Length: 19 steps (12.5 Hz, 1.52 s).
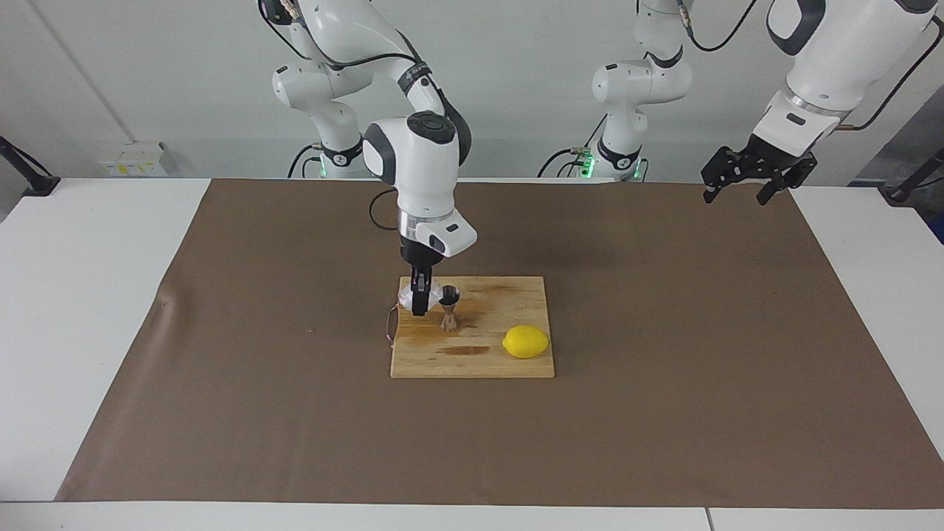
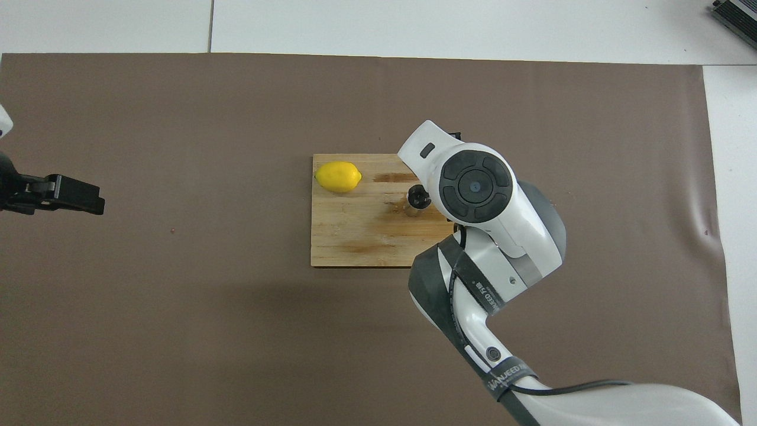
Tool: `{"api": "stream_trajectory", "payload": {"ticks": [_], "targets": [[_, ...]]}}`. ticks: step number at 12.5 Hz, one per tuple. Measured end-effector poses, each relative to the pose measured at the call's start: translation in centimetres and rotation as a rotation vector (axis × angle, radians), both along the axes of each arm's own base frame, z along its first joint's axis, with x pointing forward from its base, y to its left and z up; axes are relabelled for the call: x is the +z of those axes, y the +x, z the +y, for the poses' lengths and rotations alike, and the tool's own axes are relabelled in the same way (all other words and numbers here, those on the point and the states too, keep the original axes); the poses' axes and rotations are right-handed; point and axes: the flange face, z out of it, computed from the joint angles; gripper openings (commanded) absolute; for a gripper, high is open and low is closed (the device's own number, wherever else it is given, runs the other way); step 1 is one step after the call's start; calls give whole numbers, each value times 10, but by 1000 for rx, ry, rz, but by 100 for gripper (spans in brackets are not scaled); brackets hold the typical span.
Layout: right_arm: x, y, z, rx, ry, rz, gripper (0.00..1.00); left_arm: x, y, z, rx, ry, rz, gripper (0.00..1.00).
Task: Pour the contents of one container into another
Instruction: 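Tilt the white cup over the metal cup with the right gripper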
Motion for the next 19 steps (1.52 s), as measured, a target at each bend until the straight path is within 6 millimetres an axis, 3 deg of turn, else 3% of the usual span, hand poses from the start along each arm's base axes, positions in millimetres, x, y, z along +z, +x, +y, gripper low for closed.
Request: {"api": "stream_trajectory", "payload": {"ticks": [6, 19], "targets": [[2, -6, 12, 59, -64, -34, 38, 0, 0, 0, 0, 0, 0, 100], [-7, -18, 18, 117, -139, -44, 39, 0, 0, 0, 0, 0, 1, 100]]}}
